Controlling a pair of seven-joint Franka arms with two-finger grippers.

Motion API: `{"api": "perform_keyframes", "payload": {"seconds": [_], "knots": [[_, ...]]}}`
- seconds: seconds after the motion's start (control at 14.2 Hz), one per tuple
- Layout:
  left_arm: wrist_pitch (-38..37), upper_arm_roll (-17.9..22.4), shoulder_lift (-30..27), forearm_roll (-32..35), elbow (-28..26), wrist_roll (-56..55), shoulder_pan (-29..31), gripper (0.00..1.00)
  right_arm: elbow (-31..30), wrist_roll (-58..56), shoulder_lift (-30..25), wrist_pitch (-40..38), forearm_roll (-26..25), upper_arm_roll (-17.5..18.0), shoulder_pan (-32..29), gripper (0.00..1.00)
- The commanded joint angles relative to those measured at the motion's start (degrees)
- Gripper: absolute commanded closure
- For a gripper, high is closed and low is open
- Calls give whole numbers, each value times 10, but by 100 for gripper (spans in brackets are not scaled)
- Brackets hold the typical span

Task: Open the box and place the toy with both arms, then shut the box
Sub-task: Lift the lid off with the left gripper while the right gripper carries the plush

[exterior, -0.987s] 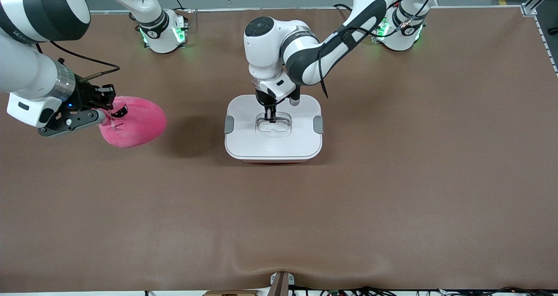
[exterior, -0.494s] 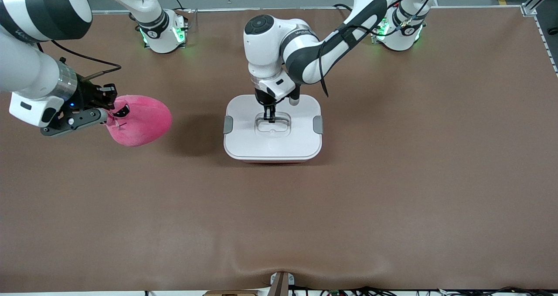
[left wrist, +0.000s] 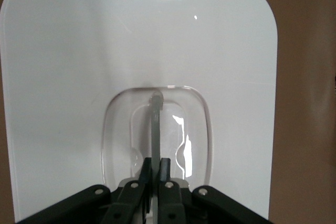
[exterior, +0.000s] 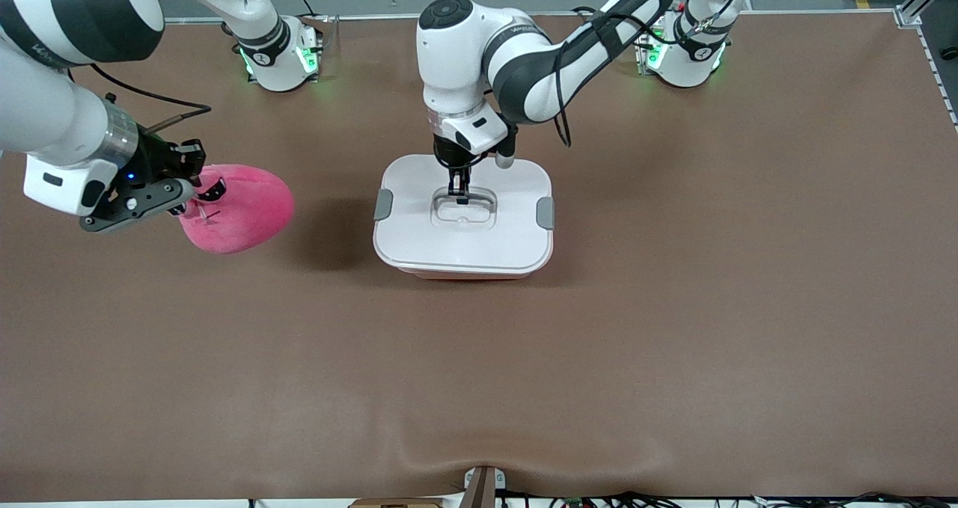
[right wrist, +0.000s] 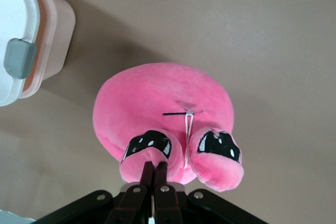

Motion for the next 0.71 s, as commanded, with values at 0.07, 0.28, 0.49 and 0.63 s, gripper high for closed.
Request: {"api": "perform_keyframes", "payload": {"seconds": [0.07,0.28,0.49,0.63], "knots": [[-39,-8,-60,-70,-6,41,44,100,13,-24,-2,3,0,-5,42,100],[-56,-7,-101,-142,-6,142,94,100,15,-25,-2,6,-4,-5,84,100],[-82,-8,-133,-206,-6,252,151,100,17,-40,-3,23,-14,-5,131,100],[-94,-8,-145,-241,-5,324,187,100,13,-53,-2,38,-18,-6,158,100]]}}
